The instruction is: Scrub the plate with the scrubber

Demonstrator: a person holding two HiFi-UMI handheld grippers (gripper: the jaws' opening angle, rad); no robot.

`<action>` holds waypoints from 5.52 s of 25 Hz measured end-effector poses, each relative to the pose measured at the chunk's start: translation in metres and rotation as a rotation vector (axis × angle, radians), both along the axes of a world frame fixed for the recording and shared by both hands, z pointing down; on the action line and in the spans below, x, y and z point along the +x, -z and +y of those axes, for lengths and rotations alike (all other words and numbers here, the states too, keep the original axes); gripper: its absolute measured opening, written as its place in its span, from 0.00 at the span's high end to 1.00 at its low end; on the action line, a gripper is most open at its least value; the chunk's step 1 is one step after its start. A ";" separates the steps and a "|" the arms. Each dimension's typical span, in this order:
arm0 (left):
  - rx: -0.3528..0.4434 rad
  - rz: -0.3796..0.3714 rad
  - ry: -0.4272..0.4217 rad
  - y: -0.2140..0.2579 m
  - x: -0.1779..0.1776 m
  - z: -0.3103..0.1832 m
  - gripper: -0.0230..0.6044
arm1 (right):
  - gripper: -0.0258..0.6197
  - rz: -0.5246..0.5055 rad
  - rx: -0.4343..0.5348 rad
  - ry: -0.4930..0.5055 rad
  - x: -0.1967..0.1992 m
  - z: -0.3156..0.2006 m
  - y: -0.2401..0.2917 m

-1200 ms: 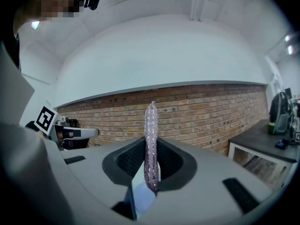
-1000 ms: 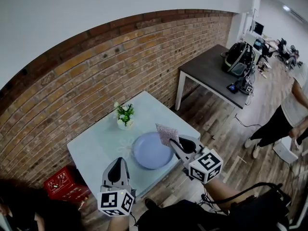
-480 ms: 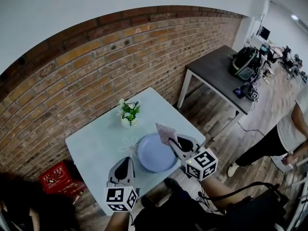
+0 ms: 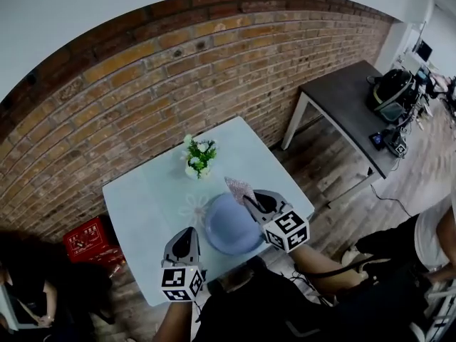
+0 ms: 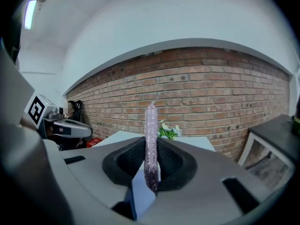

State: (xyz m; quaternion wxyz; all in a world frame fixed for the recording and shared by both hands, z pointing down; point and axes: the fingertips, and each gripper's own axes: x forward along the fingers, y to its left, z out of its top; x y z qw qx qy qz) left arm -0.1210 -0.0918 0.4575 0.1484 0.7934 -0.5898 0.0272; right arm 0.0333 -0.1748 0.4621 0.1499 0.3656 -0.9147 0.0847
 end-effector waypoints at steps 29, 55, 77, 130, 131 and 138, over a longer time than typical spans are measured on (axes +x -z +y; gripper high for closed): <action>-0.316 0.164 0.381 -0.160 0.020 0.017 0.84 | 0.85 0.167 -0.103 0.495 -0.059 -0.027 -0.126; -0.454 0.116 0.471 -0.222 0.040 0.020 0.83 | 0.85 0.200 0.015 0.650 -0.088 -0.029 -0.171; -0.517 0.066 0.443 -0.224 0.038 0.018 0.84 | 0.85 0.447 0.242 0.615 -0.059 -0.053 -0.187; -0.575 0.019 0.183 -0.228 0.043 0.014 0.76 | 0.85 0.602 0.034 0.046 0.064 -0.042 -0.193; -0.577 0.018 0.175 -0.228 0.043 0.014 0.76 | 0.85 0.603 0.028 0.035 0.065 -0.040 -0.193; -0.593 0.015 0.110 -0.228 0.044 0.014 0.74 | 0.85 0.617 -0.005 -0.050 0.077 -0.025 -0.194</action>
